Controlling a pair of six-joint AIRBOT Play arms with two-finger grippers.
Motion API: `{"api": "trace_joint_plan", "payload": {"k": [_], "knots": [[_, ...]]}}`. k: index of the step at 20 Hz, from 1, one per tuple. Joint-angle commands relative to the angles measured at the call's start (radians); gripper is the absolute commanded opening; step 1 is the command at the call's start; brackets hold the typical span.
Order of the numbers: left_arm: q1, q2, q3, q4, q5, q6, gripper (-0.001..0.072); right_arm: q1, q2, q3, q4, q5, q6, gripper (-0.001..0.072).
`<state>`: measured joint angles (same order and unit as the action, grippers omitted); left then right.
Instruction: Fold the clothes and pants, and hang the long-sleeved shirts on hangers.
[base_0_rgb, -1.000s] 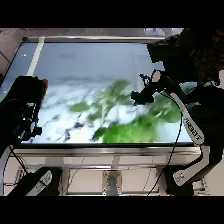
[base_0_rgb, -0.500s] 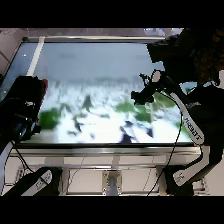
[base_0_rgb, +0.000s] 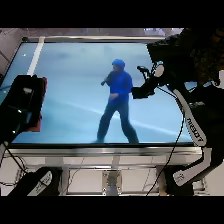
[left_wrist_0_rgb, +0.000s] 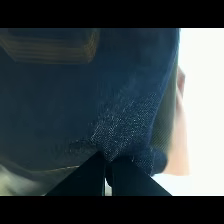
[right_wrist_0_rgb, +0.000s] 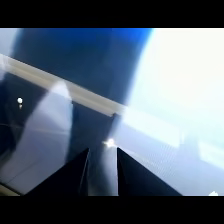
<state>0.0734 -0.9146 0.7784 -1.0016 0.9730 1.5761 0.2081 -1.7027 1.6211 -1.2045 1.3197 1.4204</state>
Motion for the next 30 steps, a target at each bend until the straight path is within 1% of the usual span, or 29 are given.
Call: {"api": "trace_joint_plan", "payload": {"k": [1, 2, 4, 5, 6, 7, 8, 9, 10, 11, 13, 15, 16, 17, 18, 19, 21, 23, 24, 25, 26, 27, 28, 29, 30], "knots": [[-0.052, 0.05, 0.335, -0.333, 0.066, 0.238, 0.0004, 0.0, 0.036, 0.179, 0.0, 0.055, -0.13, 0.0202], [-0.052, 0.033, 0.446, -0.43, 0.086, 0.274, 0.0004, 0.0, 0.043, 0.234, -0.002, 0.082, -0.143, 0.0202], [-0.053, -0.042, 0.676, -0.589, 0.193, 0.336, 0.0004, 0.0, 0.057, 0.336, -0.007, 0.151, -0.186, 0.0216], [-0.053, -0.094, 0.778, -0.639, 0.273, 0.348, 0.0004, -0.001, 0.063, 0.374, -0.008, 0.176, -0.198, 0.0306], [-0.053, -0.151, 0.874, -0.691, 0.367, 0.357, 0.0003, -0.001, 0.071, 0.407, -0.008, 0.202, -0.214, 0.0364], [-0.054, -0.219, 0.972, -0.768, 0.471, 0.377, 0.0003, -0.001, 0.084, 0.42, -0.007, 0.219, -0.239, 0.0382], [-0.069, -0.272, 1.041, -0.85, 0.515, 0.38, 0.0003, -0.001, 0.099, 0.419, -0.007, 0.236, -0.27, 0.0382], [-0.096, -0.317, 1.093, -0.941, 0.515, 0.38, 0.0003, -0.001, 0.111, 0.419, -0.007, 0.266, -0.291, 0.0382], [-0.148, -0.362, 1.139, -1.008, 0.515, 0.38, 0.0003, -0.001, 0.119, 0.418, -0.007, 0.293, -0.29, 0.0383], [-0.212, -0.404, 1.181, -1.019, 0.515, 0.38, 0.0003, -0.001, 0.124, 0.418, -0.006, 0.319, -0.289, 0.0383], [-0.373, -0.494, 1.252, -0.997, 0.515, 0.38, 0.0003, -0.001, 0.126, 0.418, -0.004, 0.361, -0.28, 0.0383], [-0.525, -0.578, 1.27, -0.994, 0.473, 0.367, 0.0005, -0.002, 0.126, 0.418, -0.01, 0.409, -0.241, 0.0383], [-0.594, -0.618, 1.27, -0.978, 0.426, 0.322, 0.0006, -0.003, 0.126, 0.418, -0.025, 0.445, -0.211, 0.0383], [-0.649, -0.655, 1.27, -0.954, 0.379, 0.279, 0.0007, -0.003, 0.127, 0.418, -0.051, 0.471, -0.182, 0.0383], [-0.697, -0.694, 1.27, -0.934, 0.337, 0.253, 0.0008, -0.003, 0.136, 0.409, -0.083, 0.475, -0.154, 0.0383], [-0.727, -0.726, 1.27, -0.933, 0.315, 0.246, 0.0008, -0.003, 0.145, 0.398, -0.108, 0.479, -0.138, 0.0383], [-0.759, -0.785, 1.27, -0.933, 0.314, 0.227, 0.0008, -0.003, 0.161, 0.388, -0.148, 0.503, -0.094, 0.0384], [-0.758, -0.823, 1.269, -0.933, 0.367, 0.204, 0.0008, -0.003, 0.171, 0.388, -0.175, 0.508, -0.058, 0.0384], [-0.748, -0.83, 1.266, -0.933, 0.436, 0.207, 0.0008, -0.003, 0.173, 0.388, -0.188, 0.514, -0.05, 0.0384], [-0.738, -0.83, 1.257, -0.928, 0.529, 0.238, 0.0008, -0.003, 0.174, 0.388, -0.195, 0.518, -0.048, 0.0384], [-0.728, -0.83, 1.25, -0.885, 0.665, 0.259, 0.0008, -0.003, 0.174, 0.387, -0.195, 0.517, -0.047, 0.0384], [-0.719, -0.83, 1.234, -0.794, 0.807, 0.256, 0.0009, -0.003, 0.174, 0.385, -0.195, 0.514, -0.043, 0.0384], [-0.702, -0.82, 1.201, -0.72, 0.866, 0.243, 0.0008, -0.003, 0.174, 0.382, -0.194, 0.515, -0.041, 0.0384], [-0.682, -0.808, 1.159, -0.647, 0.865, 0.212, 0.0009, -0.003, 0.174, 0.381, -0.19, 0.517, -0.04, 0.0384], [-0.66, -0.797, 1.115, -0.582, 0.866, 0.201, 0.0009, -0.002, 0.174, 0.381, -0.186, 0.519, -0.04, 0.0384]]}}
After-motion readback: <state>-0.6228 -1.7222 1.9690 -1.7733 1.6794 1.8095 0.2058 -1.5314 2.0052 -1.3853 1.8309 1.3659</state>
